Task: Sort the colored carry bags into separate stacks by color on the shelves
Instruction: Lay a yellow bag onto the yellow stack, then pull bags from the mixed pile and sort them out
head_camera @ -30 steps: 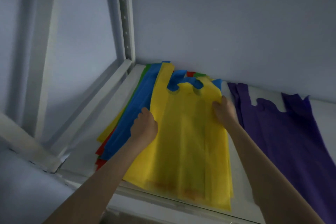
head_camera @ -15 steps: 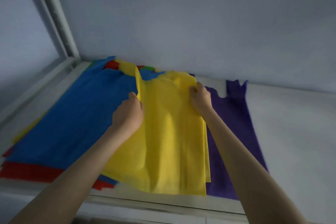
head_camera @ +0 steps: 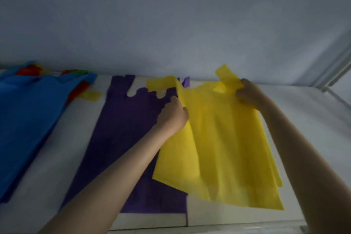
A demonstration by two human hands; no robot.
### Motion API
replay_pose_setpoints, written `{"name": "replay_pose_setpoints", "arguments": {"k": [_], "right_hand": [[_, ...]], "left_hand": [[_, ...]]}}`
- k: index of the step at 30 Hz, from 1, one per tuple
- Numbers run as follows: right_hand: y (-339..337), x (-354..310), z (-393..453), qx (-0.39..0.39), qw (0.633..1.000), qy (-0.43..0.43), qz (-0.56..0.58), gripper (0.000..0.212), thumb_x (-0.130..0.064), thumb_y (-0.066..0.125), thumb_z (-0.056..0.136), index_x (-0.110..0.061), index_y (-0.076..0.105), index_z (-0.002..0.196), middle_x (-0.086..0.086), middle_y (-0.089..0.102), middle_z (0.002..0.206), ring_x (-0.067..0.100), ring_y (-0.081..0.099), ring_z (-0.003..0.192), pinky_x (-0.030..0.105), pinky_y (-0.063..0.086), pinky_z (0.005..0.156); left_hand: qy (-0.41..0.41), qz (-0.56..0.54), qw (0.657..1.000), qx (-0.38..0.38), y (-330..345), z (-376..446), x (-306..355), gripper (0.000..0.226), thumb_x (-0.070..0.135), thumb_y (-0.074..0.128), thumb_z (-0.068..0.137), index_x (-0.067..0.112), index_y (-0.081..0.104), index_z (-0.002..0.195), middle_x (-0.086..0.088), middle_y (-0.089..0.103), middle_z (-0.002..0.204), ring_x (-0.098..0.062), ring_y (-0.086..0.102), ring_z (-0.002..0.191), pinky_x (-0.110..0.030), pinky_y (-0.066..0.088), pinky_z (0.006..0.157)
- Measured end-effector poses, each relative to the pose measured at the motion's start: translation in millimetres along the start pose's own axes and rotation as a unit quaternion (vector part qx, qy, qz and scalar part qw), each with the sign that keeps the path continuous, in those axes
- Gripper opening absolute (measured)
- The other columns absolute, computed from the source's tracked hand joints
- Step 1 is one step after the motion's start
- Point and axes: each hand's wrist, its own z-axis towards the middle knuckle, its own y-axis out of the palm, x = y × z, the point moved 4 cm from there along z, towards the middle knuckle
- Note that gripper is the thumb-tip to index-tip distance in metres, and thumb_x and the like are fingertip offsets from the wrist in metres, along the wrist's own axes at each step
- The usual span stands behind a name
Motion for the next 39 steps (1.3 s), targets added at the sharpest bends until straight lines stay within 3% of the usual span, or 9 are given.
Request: {"name": "replay_pose_setpoints", "arguments": {"k": [4,6,8,10,13,20,28,33,39], "right_hand": [[-57.6,72.8,37.7,0.055,0.997,0.04,0.023,0.019,-0.002,0.045,0.088,-0.007,0.045,0.106,0.025,0.049,0.098,0.03,0.05,0.093,0.038,0.038,0.074],[-60.7,109.3,49.7,0.037,0.997,0.067,0.014,0.044,-0.011,0.05,0.084,0.004,0.044,0.125,0.031,0.052,0.118,0.04,0.052,0.112,0.046,0.041,0.088],[-46.6,144.6,53.2,-0.011,0.996,0.092,0.008,0.062,-0.02,0.053,0.073,0.01,0.041,0.126,0.03,0.051,0.116,0.037,0.051,0.109,0.045,0.039,0.086],[-29.6,173.2,51.7,-0.051,0.992,0.118,0.001,0.055,-0.017,0.052,0.073,0.009,0.042,0.12,0.028,0.048,0.11,0.034,0.049,0.105,0.043,0.037,0.083],[-23.2,195.6,50.6,-0.055,0.988,0.144,-0.021,0.048,0.0,0.042,0.09,0.005,0.032,0.137,0.032,0.046,0.131,0.043,0.047,0.121,0.046,0.041,0.093],[-18.7,198.1,55.9,-0.046,0.991,0.122,-0.043,0.045,0.0,0.037,0.093,0.004,0.032,0.138,0.029,0.045,0.134,0.042,0.044,0.124,0.045,0.039,0.097],[-11.1,146.7,44.2,0.108,0.98,0.055,-0.16,0.043,0.001,0.04,0.09,-0.004,0.044,0.132,0.023,0.038,0.137,0.037,0.03,0.131,0.042,0.031,0.104],[34.4,70.3,31.3,0.053,0.987,-0.089,-0.122,0.035,-0.002,0.044,0.088,-0.008,0.062,0.117,0.023,0.057,0.122,0.038,0.048,0.118,0.035,0.035,0.098],[94.0,-33.3,-6.0,0.021,0.985,-0.145,-0.091,0.032,-0.008,0.046,0.09,-0.012,0.063,0.116,0.019,0.057,0.122,0.034,0.047,0.122,0.034,0.033,0.102]], "left_hand": [[0.02,-0.021,0.999,0.014,55.6,14.1,67.3,0.041,0.014,0.03,0.1,0.0,0.028,0.138,-0.023,0.055,0.125,-0.04,0.057,0.11,-0.044,0.046,0.083],[-0.004,0.004,1.0,0.009,84.8,19.5,85.3,0.044,0.012,0.029,0.1,0.0,0.025,0.142,-0.021,0.056,0.126,-0.039,0.056,0.112,-0.042,0.046,0.084],[-0.047,0.043,0.998,-0.022,116.5,23.3,90.7,0.048,0.01,0.028,0.101,0.001,0.017,0.146,-0.018,0.053,0.132,-0.035,0.055,0.117,-0.041,0.046,0.087],[-0.088,0.074,0.993,-0.04,138.8,24.1,86.7,0.047,0.01,0.029,0.101,0.001,0.019,0.146,-0.015,0.05,0.137,-0.033,0.054,0.121,-0.04,0.046,0.091],[-0.122,0.11,0.986,-0.039,155.9,23.0,83.8,0.039,0.014,0.031,0.101,0.003,0.03,0.139,-0.014,0.052,0.134,-0.032,0.055,0.12,-0.039,0.046,0.092],[-0.163,0.181,0.969,-0.047,157.6,16.0,84.3,0.041,0.026,0.04,0.098,0.002,0.042,0.131,-0.014,0.049,0.137,-0.031,0.049,0.127,-0.037,0.041,0.1],[-0.124,0.192,0.973,0.001,125.7,8.7,65.1,0.034,0.024,0.04,0.099,0.004,0.042,0.126,-0.015,0.05,0.13,-0.029,0.051,0.119,-0.036,0.043,0.092],[-0.038,0.236,0.971,0.021,86.8,5.1,35.7,0.03,0.018,0.038,0.099,0.002,0.044,0.123,-0.015,0.052,0.127,-0.028,0.053,0.114,-0.034,0.046,0.085],[-0.007,0.287,0.957,0.051,5.8,-6.0,-29.7,0.036,0.019,0.041,0.098,0.001,0.044,0.129,-0.016,0.048,0.134,-0.03,0.048,0.124,-0.038,0.044,0.093]]}}
